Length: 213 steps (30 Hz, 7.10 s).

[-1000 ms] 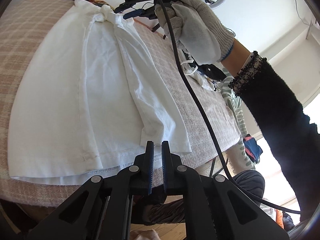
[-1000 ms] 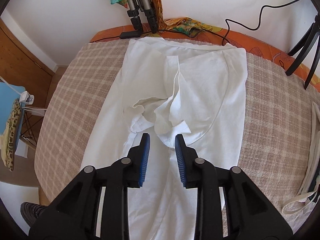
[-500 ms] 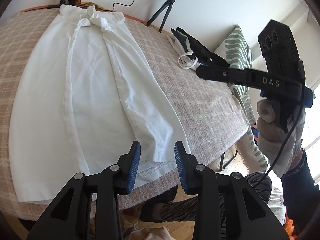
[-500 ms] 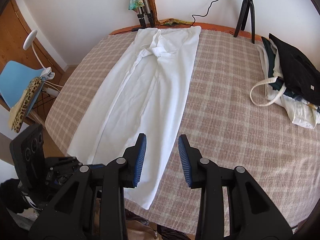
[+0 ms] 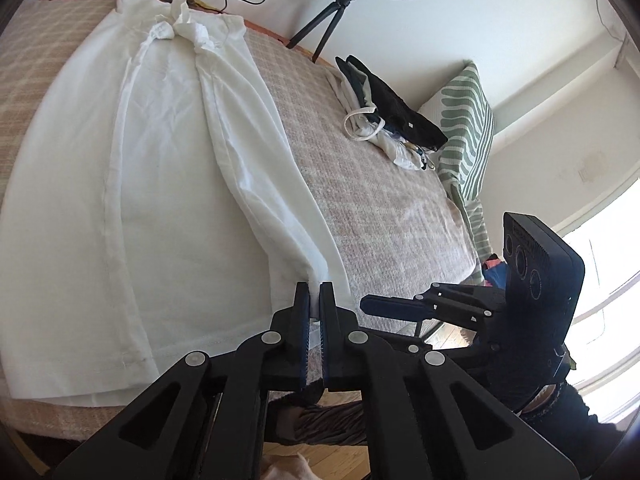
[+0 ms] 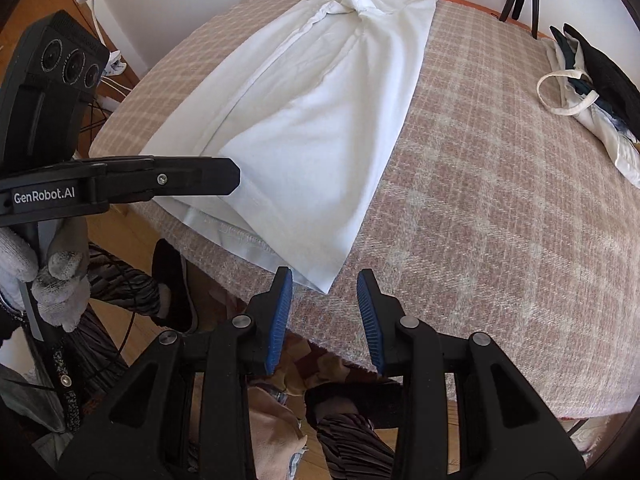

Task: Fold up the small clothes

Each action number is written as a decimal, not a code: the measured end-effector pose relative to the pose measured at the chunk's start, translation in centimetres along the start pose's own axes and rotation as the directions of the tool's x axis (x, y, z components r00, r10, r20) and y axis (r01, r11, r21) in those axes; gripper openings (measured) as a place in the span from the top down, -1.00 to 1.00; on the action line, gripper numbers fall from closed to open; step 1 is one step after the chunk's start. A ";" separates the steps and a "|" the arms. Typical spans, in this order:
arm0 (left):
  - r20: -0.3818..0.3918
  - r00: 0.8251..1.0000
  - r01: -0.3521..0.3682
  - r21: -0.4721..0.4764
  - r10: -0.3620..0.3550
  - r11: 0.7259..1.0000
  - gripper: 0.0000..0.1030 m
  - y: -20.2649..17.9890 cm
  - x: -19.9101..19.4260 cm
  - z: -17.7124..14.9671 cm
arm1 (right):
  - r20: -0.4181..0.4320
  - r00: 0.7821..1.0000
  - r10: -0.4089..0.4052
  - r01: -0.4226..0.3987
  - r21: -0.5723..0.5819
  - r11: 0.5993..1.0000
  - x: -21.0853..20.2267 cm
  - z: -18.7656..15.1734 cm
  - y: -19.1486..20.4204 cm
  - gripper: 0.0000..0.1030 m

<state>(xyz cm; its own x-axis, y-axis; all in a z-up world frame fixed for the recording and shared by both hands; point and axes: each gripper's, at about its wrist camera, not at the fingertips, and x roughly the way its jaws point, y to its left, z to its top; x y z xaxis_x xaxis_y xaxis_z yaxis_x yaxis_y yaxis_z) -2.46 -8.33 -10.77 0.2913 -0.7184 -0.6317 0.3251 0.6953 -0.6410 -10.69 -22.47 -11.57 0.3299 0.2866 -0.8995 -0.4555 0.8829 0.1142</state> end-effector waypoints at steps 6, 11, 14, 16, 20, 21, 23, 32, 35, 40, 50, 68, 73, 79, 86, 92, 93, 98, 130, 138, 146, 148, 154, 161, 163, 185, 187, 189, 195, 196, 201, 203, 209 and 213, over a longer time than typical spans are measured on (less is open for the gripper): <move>0.036 0.999 -0.004 -0.020 0.004 1.000 0.95 0.6 -1.1 -0.7 | 0.009 0.999 -0.035 0.036 -0.057 0.998 -0.1 0.0 1.2 0.89; -0.013 0.999 -0.039 -0.092 0.038 0.995 0.95 3.6 0.3 -2.2 | -0.016 0.994 -0.106 0.104 -0.116 0.988 0.1 -0.8 1.5 0.91; -0.014 0.998 -0.069 -0.049 0.068 0.996 0.95 3.1 0.1 -2.9 | 0.005 0.994 -0.105 0.105 -0.087 0.991 -0.8 -0.6 0.8 0.91; -0.019 0.997 -0.077 -0.025 0.077 0.997 0.95 2.7 -0.2 -3.2 | 0.028 0.996 -0.081 0.083 -0.056 0.995 -1.6 -0.2 0.3 0.90; -0.036 0.995 -0.096 0.008 0.096 0.995 0.77 2.4 -1.8 -3.8 | 0.053 0.997 -0.060 0.059 0.016 0.998 -1.8 0.6 -0.6 0.41; -0.019 0.993 -0.112 0.019 0.112 0.994 0.77 2.4 -2.7 -3.9 | 0.052 0.996 -0.068 0.066 0.027 0.997 -1.6 0.8 -0.8 0.31; 0.021 0.987 -0.159 0.030 0.158 0.987 0.77 2.7 -4.8 -4.0 | 0.045 0.997 -0.065 0.063 0.049 0.997 -0.9 0.8 -1.3 0.18; 0.053 0.932 -0.354 -0.097 0.360 0.930 0.27 9.8 -10.3 -2.7 | 0.054 0.985 0.166 -0.174 0.218 0.960 0.9 0.1 -5.1 0.18; 0.020 0.932 -0.357 -0.122 0.362 0.926 0.27 11.0 -9.9 -2.5 | 0.072 0.973 0.221 -0.232 0.256 0.938 1.2 -0.1 -5.8 0.18; 0.002 0.966 -0.252 -0.181 0.257 0.951 0.32 12.1 -9.5 -2.6 | 0.088 0.934 0.346 -0.356 0.290 0.888 1.6 -0.5 -6.2 0.18; -0.029 0.986 -0.165 -0.196 0.162 0.967 0.89 12.2 -8.4 -2.8 | 0.086 0.893 0.441 -0.445 0.309 0.841 3.4 -0.3 -5.9 0.79; 0.108 0.991 -0.061 -0.200 0.084 0.978 0.92 11.7 -9.2 3.8 | 0.286 0.847 0.448 -0.528 0.364 0.767 0.4 4.7 -7.6 0.89; 0.109 0.990 -0.067 -0.186 0.088 0.980 0.92 11.9 -9.0 5.2 | 0.211 0.910 0.357 -0.414 0.401 0.817 0.6 6.2 -8.7 0.89; 0.061 0.995 -0.069 -0.201 0.083 0.977 0.93 12.3 -9.5 2.4 | 0.045 0.952 0.303 -0.296 0.388 0.873 1.7 2.9 -7.5 0.31; -0.057 0.984 -0.173 -0.112 0.168 0.978 0.93 11.5 -8.6 -2.0 | 0.056 0.931 0.361 -0.351 0.409 0.842 2.6 1.2 -6.7 0.07; -0.071 0.983 -0.179 -0.120 0.171 0.977 0.93 12.2 -8.2 -2.6 | 0.135 0.863 0.486 -0.491 0.450 0.746 3.5 -0.1 -7.8 0.07; -0.067 0.983 -0.176 -0.121 0.169 0.977 0.93 12.2 -8.3 -2.5 | 0.144 0.860 0.490 -0.498 0.447 0.743 3.5 -0.1 -7.8 0.11; -0.030 0.988 -0.155 -0.126 0.153 0.980 0.93 11.6 -9.4 -1.8 | 0.140 0.849 0.509 -0.510 0.465 0.724 3.6 0.2 -7.3 0.90; 0.103 0.980 -0.156 -0.151 0.173 0.976 0.93 14.1 -7.7 10.6 | 0.308 0.847 0.434 -0.529 0.567 0.631 6.0 9.9 -11.9 0.91; 0.024 0.964 -0.265 0.043 0.264 0.963 0.81 12.9 -6.0 8.6 | 0.291 0.845 0.448 -0.530 0.564 0.633 6.5 9.1 -11.9 0.91; 0.003 0.953 -0.301 0.133 0.304 0.944 0.78 11.4 -4.0 8.3 | 0.280 0.851 0.445 -0.522 0.548 0.653 6.4 8.9 -11.7 0.91; 0.001 0.945 -0.323 0.153 0.327 0.934 0.48 11.3 -3.6 8.4 | 0.278 0.850 0.447 -0.523 0.548 0.653 6.5 9.0 -11.6 0.90; 0.025 0.929 -0.365 0.217 0.369 0.905 0.21 10.7 -2.7 8.3 | 0.269 0.855 0.443 -0.515 0.540 0.665 6.7 9.3 -11.3 0.90; 0.041 0.921 -0.379 0.327 0.388 0.866 0.51 9.5 -1.4 7.5 | 0.263 0.860 0.437 -0.507 0.545 0.668 6.9 9.3 -11.4 0.90; 0.041 0.925 -0.370 0.319 0.378 0.872 0.79 9.6 -1.5 7.6 | 0.266 0.858 0.440 -0.510 0.554 0.659 7.0 9.2 -11.6 0.90; 0.217 0.924 -0.346 0.117 0.316 0.931 0.93 11.6 -6.4 10.6 | 0.340 0.817 0.466 -0.570 0.600 0.561 6.4 10.1 -13.3 0.90; 0.236 0.915 -0.364 0.126 0.329 0.923 0.93 11.6 -6.3 11.0 | 0.364 0.804 0.470 -0.587 0.608 0.535 6.4 10.5 -13.8 0.90; 0.234 0.913 -0.369 0.117 0.336 0.922 0.93 12.2 -5.8 11.5 | 0.384 0.794 0.471 -0.599 0.626 0.499 6.5 10.9 -14.5 0.90; 0.220 0.908 -0.381 0.084 0.356 0.921 0.93 14.1 -4.5 12.5 | 0.340 0.840 0.422 -0.533 0.659 0.531 6.9 11.8 -15.7 0.43; 0.219 0.909 -0.381 0.090 0.355 0.920 0.93 14.2 -4.4 12.4 | 0.355 0.841 0.409 -0.536 0.655 0.534 6.5 11.7 -16.0 0.11; 0.210 0.903 -0.404 0.125 0.374 0.906 0.92 14.2 -3.6 12.5 | 0.366 0.877 0.311 -0.471 0.536 0.700 3.7 12.4 -15.2 0.05; 0.210 0.905 -0.400 0.127 0.370 0.907 0.92 14.1 -3.5 12.7 | 0.325 0.910 0.257 -0.392 0.474 0.789 3.4 13.2 -13.9 0.05; 0.220 0.902 -0.408 0.150 0.372 0.901 0.92 13.4 -3.4 12.9 | 0.236 0.955 0.181 -0.261 0.369 0.892 5.1 14.4 -11.2 0.28; 0.212 0.904 -0.406 0.146 0.372 0.902 0.92 13.5 -3.2 12.9 | 0.211 0.972 0.106 -0.169 0.304 0.938 5.7 15.1 -10.1 0.31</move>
<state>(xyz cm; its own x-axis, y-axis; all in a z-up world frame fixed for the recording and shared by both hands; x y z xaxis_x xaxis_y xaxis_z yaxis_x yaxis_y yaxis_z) 12.60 3.14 -11.83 0.5747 -0.3942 -0.7171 0.3066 0.9162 -0.2580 8.28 -24.13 -11.51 0.4464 0.4508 -0.7730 -0.2313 0.8926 0.3870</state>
